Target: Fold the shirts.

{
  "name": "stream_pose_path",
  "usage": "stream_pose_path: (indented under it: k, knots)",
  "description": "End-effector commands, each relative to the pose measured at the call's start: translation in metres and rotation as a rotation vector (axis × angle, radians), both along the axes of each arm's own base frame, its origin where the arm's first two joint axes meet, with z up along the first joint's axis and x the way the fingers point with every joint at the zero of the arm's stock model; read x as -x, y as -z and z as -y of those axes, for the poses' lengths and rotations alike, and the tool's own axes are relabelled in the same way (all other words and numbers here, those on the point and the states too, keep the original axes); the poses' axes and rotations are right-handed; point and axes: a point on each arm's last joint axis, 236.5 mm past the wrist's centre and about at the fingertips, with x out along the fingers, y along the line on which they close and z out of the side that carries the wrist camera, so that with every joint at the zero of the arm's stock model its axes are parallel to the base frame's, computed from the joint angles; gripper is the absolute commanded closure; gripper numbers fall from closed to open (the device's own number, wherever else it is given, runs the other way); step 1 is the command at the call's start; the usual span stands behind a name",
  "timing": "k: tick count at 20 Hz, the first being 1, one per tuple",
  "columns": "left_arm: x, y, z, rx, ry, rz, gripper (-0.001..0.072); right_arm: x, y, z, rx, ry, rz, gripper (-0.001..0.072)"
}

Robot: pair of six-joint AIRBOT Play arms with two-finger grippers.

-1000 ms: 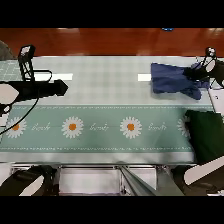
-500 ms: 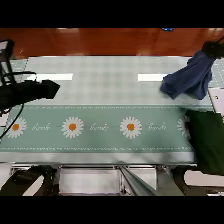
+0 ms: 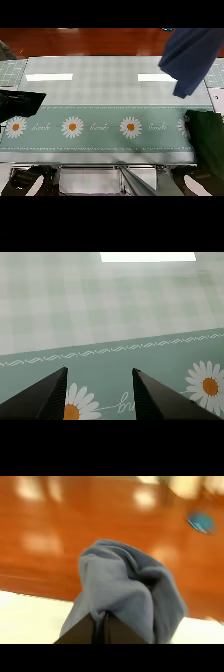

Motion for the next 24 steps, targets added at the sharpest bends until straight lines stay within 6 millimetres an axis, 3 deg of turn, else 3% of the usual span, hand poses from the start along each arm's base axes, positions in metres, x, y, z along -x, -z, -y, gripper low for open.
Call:
stream_pose_path:
  k: [1, 3, 5, 9, 12, 15, 17, 18, 19, 21, 24]
  knots:
    - [0.002, 0.006, -0.025, -0.061, -0.087, -0.017, 0.0203, 0.058, -0.012, -0.079, -0.019, -0.236, -0.012, 0.0687]
    - [-0.004, 0.007, -0.059, -0.137, -0.208, -0.004, 0.0203, 0.083, 0.010, -0.124, -0.006, -0.377, -0.103, 0.0687]
    - [-0.006, 0.007, -0.070, -0.143, -0.259, -0.007, 0.0203, 0.105, 0.042, -0.167, 0.012, -0.498, -0.202, 0.0687]
    - [-0.002, 0.030, -0.051, -0.061, -0.223, -0.086, 0.0204, 0.131, 0.132, -0.224, 0.050, -0.611, -0.427, 0.0687]
    - [0.008, 0.073, -0.027, 0.020, -0.172, -0.210, 0.0203, 0.151, 0.220, -0.239, 0.116, -0.630, -0.635, 0.0687]
    - [0.028, 0.122, 0.007, 0.115, -0.078, -0.361, 0.0203, 0.165, 0.319, -0.228, 0.187, -0.579, -0.854, 0.0687]
    - [0.042, 0.150, 0.030, 0.165, 0.013, -0.439, 0.0203, 0.167, 0.363, -0.220, 0.208, -0.533, -0.943, 0.0686]
    - [0.046, 0.162, 0.037, 0.185, 0.030, -0.473, 0.0203, 0.163, 0.374, -0.216, 0.197, -0.497, -0.975, 0.0613]
    - [0.048, 0.171, 0.040, 0.201, 0.030, -0.503, 0.0204, 0.154, 0.377, -0.212, 0.174, -0.463, -0.981, 0.0337]
    - [0.050, 0.187, 0.043, 0.207, 0.027, -0.568, 0.0204, 0.127, 0.364, -0.186, 0.143, -0.385, -0.960, 0.0303]
    - [0.051, 0.198, 0.062, 0.252, 0.098, -0.640, 0.0204, 0.087, 0.316, -0.101, 0.055, -0.175, -0.879, 0.0304]
